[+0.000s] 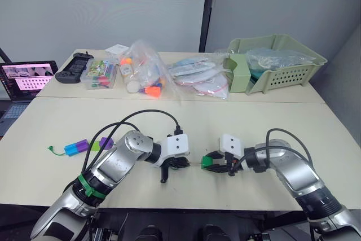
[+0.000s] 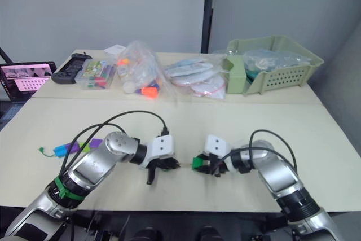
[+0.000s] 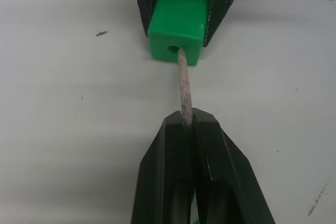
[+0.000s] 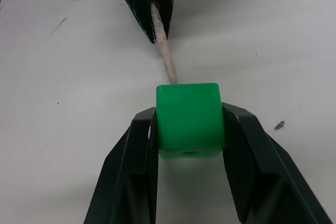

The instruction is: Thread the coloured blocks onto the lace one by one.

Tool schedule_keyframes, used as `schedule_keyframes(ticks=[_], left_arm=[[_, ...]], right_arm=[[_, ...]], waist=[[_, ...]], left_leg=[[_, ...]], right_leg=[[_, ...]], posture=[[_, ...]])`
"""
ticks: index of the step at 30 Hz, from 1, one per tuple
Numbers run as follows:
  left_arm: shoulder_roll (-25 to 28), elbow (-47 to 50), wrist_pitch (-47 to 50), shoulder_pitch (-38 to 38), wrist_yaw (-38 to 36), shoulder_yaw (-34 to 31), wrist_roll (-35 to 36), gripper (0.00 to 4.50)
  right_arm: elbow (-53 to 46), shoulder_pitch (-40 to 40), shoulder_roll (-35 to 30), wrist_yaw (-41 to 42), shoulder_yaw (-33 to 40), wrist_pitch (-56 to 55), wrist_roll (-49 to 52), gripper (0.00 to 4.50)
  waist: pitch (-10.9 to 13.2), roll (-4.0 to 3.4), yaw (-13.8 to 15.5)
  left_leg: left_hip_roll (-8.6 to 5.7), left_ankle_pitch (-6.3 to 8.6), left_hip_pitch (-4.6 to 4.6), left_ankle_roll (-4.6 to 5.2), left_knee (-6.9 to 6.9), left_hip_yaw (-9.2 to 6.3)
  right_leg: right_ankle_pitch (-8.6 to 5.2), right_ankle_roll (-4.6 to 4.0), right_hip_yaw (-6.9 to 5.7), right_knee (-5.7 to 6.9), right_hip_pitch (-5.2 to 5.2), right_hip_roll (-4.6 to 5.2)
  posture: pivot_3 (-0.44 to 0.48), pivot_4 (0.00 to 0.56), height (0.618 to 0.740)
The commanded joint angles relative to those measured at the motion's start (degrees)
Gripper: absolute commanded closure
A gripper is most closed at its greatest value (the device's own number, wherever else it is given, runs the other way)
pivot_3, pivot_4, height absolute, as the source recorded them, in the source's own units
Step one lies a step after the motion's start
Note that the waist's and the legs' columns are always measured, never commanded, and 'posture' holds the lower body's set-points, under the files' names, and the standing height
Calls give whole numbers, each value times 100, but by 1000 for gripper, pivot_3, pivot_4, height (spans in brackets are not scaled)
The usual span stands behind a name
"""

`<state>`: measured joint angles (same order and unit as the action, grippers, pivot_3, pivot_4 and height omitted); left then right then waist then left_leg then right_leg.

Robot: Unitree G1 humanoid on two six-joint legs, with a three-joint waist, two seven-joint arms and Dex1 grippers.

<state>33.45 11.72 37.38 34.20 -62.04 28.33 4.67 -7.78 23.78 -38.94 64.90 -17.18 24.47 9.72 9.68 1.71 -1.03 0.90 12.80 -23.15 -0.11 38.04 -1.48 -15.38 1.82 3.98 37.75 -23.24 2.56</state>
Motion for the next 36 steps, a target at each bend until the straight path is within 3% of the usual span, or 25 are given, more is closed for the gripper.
schedule_keyframes(ticks=[1, 14, 25, 36], left_arm=[[-30, 104, -107, 115, -14, -11, -16, 4500], [-151, 128, -93, 146, -27, 68, -1, 4500], [-940, -337, -396, 378, -34, 371, -65, 4500], [-1103, -389, -473, 388, -123, 256, 8, 4500]], right_arm=[[-185, -22, 4, 14, -19, 28, 24, 3337], [-227, -8, 30, -55, -44, 86, 16, 3337], [-347, -7, 140, -206, -100, 260, -7, 3337], [-380, -24, 189, -275, -111, 309, -25, 3337]], waist=[[0, 0, 3], [0, 0, 12], [0, 0, 17], [0, 0, 19]], left_leg=[[0, 0, 0, 0, 0, 0], [-1, 0, -1, 0, 1, 0], [-2, 0, -1, 0, 10, 0], [-3, 0, -2, 0, 16, -2]], right_leg=[[0, 0, 0, 0, 0, 0], [0, 0, 0, 0, 0, 1], [0, 0, 0, 3, 3, 1], [0, 0, 0, 10, 3, 1]], posture=[[0, 150, 740], [0, 150, 740], [0, 150, 740], [0, 150, 740]])
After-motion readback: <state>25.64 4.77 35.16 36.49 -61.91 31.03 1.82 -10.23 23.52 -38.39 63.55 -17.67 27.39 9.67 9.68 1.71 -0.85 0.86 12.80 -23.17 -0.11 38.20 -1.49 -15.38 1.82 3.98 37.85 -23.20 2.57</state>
